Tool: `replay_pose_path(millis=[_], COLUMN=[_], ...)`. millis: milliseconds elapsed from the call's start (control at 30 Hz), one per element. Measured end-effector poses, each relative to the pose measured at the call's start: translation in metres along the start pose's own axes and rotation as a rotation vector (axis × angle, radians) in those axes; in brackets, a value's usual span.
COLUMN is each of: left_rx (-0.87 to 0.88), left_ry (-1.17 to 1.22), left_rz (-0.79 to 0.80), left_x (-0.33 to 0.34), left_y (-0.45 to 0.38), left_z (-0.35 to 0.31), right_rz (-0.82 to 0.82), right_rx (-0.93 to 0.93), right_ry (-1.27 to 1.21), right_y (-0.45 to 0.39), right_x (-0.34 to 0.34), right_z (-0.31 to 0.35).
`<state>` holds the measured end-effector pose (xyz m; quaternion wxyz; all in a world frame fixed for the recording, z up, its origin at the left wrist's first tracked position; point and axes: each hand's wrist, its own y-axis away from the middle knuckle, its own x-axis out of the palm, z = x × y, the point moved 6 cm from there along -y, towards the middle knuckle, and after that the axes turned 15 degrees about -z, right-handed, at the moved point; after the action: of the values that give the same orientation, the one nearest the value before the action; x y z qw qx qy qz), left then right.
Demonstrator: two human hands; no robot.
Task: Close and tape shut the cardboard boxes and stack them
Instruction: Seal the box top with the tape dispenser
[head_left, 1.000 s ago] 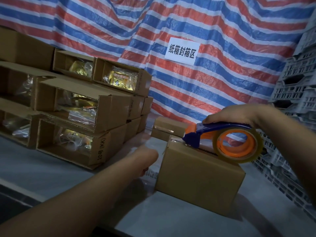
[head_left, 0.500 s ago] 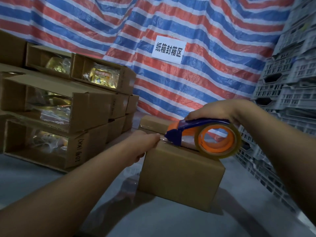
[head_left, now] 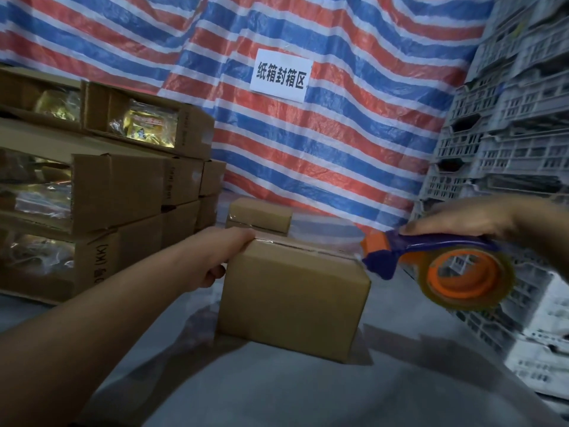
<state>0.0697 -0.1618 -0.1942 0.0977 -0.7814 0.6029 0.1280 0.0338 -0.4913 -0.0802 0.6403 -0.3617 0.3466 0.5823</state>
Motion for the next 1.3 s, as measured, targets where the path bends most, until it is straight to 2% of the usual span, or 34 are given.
replay_pose_path(millis=[100, 167, 200, 267, 300, 367, 400, 500, 567, 633, 867, 933, 1067, 1200, 1300], left_rx=[-0.002, 0.115, 0.255, 0.654, 0.851, 1.108, 1.152, 1.104, 1.068, 1.097, 1.091, 1.101, 1.119, 1.139, 1.136], left_ry=[-0.110, -0.276, -0.388, -0.554, -0.560, -0.574, -0.623, -0.788, -0.895, -0.948, -0.874, -0.879, -0.879, -0.890, -0.882], left_rz=[-0.007, -0.101, -0.214, -0.470, -0.506, -0.347, -0.222, 0.104, 0.182, 0.144, 0.137, 0.144, 0.130, 0.109, 0.117], left_x=[-0.004, -0.011, -0.016, -0.019, -0.011, 0.020, 0.041, 0.088, 0.102, 0.102, 0.098, 0.098, 0.097, 0.097, 0.099], left_y=[0.001, 0.002, 0.003, 0.018, 0.033, 0.060, 0.069, 0.085, 0.085, 0.082, 0.085, 0.088, 0.091, 0.094, 0.092], left_z=[-0.001, -0.012, -0.024, -0.055, -0.070, -0.089, -0.094, -0.088, -0.074, -0.066, -0.065, -0.066, -0.069, -0.071, -0.071], right_rz=[-0.012, -0.015, -0.010, -0.014, -0.002, -0.010, -0.012, -0.012, -0.017, -0.030, -0.013, -0.013, -0.025, -0.111, -0.149], right_rx=[-0.012, 0.028, 0.031, 0.044, 0.039, 0.041, 0.037, 0.036, 0.017, 0.005, -0.024, -0.036, -0.060, -0.045, -0.053], right_ry=[-0.012, 0.058, 0.094, 0.104, 0.096, 0.088, 0.089, 0.107, 0.121, 0.125, 0.087, 0.233, 0.774, 0.881, 1.059], right_y=[0.003, 0.005, 0.004, 0.000, -0.001, -0.001, -0.003, -0.007, -0.008, -0.007, 0.029, 0.037, 0.013, 0.001, 0.009], right_x=[0.006, 0.008, 0.010, 0.009, 0.009, 0.009, 0.009, 0.008, 0.006, 0.000, -0.059, -0.053, 0.000, 0.014, 0.019], right_z=[-0.006, -0.014, -0.016, -0.019, -0.019, -0.023, -0.024, -0.025, -0.027, -0.028, -0.033, -0.024, -0.005, 0.018, 0.039])
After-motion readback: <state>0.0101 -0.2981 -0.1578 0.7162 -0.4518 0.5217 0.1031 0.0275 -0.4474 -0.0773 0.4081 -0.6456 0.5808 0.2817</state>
